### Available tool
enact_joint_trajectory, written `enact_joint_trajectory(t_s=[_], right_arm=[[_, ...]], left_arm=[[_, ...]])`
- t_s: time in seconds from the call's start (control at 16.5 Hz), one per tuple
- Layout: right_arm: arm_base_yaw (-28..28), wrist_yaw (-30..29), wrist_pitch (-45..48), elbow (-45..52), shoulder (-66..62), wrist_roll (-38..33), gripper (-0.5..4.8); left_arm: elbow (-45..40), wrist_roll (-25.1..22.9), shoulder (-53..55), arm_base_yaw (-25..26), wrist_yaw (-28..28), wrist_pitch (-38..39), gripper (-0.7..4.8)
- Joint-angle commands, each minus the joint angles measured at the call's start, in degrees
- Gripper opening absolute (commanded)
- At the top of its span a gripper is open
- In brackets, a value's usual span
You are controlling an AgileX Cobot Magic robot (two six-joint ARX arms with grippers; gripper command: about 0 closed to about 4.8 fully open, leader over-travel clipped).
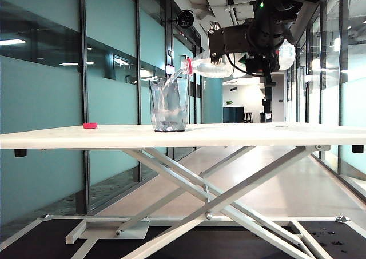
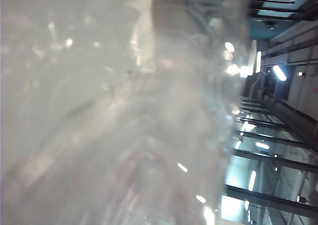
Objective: Pick up the mineral water bottle on the table and pour water into the mug until it's half full.
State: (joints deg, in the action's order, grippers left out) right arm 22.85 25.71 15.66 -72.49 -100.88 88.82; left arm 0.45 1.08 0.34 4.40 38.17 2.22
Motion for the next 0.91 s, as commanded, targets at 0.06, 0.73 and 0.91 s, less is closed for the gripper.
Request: enact_joint_trajectory(t_s=[0.06,0.73,0.91], right_arm=[[0.1,0.4,2.7,-0.6,0.9,1.0,1.8],[0.2,0.9,2.4,-0.5,0.8,-11.4,1.8],[0.6,-2.9,0.8,-0.5,0.9,-22.5,1.8]], left_arm=[[0.1,-0.5,0.1,0.0,0.2,-0.6,-0.05],[0.1,-0.9,0.1,0.0,0.1,-0.6,-0.05],[0.1,-2.9,0.1,0.0,0.0,-0.7,-0.05]])
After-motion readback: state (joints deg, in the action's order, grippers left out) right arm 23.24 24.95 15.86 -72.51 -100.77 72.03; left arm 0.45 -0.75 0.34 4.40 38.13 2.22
